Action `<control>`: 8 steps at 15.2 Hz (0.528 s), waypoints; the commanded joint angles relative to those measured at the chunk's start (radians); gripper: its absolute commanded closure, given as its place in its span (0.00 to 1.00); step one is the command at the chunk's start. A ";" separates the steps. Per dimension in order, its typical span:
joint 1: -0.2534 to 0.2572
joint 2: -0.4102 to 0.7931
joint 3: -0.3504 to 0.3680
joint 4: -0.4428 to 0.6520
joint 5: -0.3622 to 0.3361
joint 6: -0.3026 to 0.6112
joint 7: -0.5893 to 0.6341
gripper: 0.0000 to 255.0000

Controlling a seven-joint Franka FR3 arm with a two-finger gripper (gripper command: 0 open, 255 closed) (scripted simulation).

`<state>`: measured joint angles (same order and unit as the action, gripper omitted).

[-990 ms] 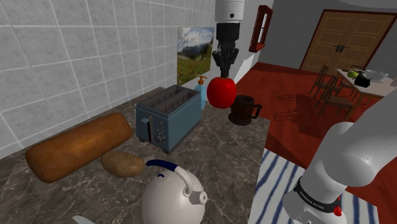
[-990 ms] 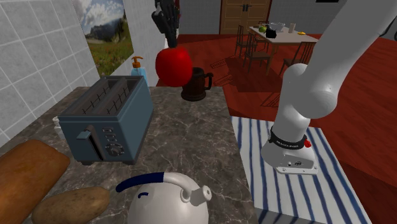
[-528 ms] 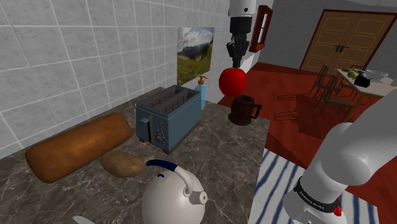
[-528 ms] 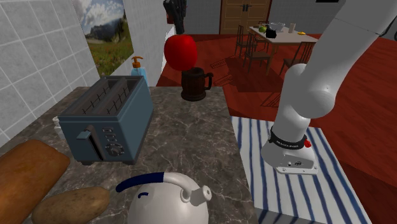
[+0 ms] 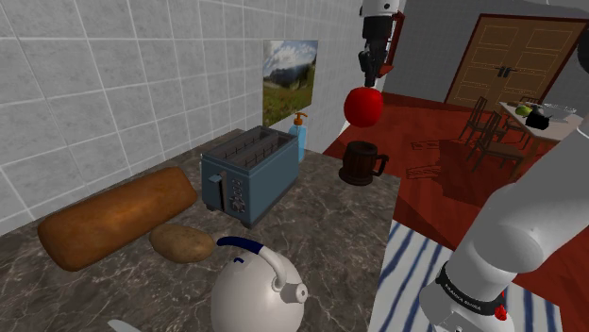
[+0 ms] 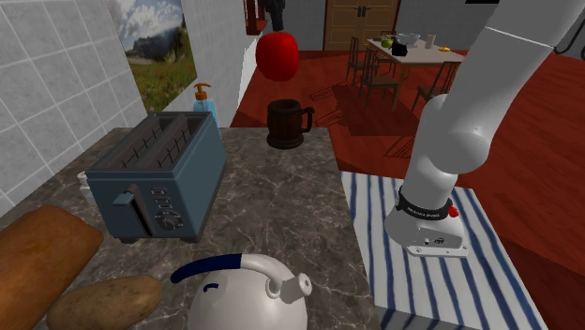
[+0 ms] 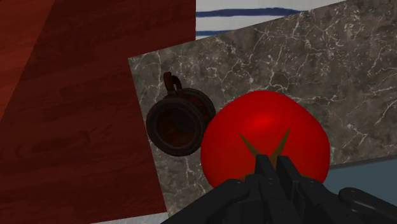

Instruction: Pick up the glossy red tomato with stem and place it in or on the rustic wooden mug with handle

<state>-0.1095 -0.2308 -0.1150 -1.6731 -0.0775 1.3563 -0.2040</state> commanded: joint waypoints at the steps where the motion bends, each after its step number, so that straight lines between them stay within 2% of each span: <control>1: -0.018 0.024 -0.031 0.034 -0.008 -0.006 -0.052 1.00; 8: -0.089 0.165 -0.139 0.243 -0.011 -0.063 -0.239 1.00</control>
<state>-0.1870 -0.0910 -0.2377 -1.4658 -0.0898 1.3025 -0.4128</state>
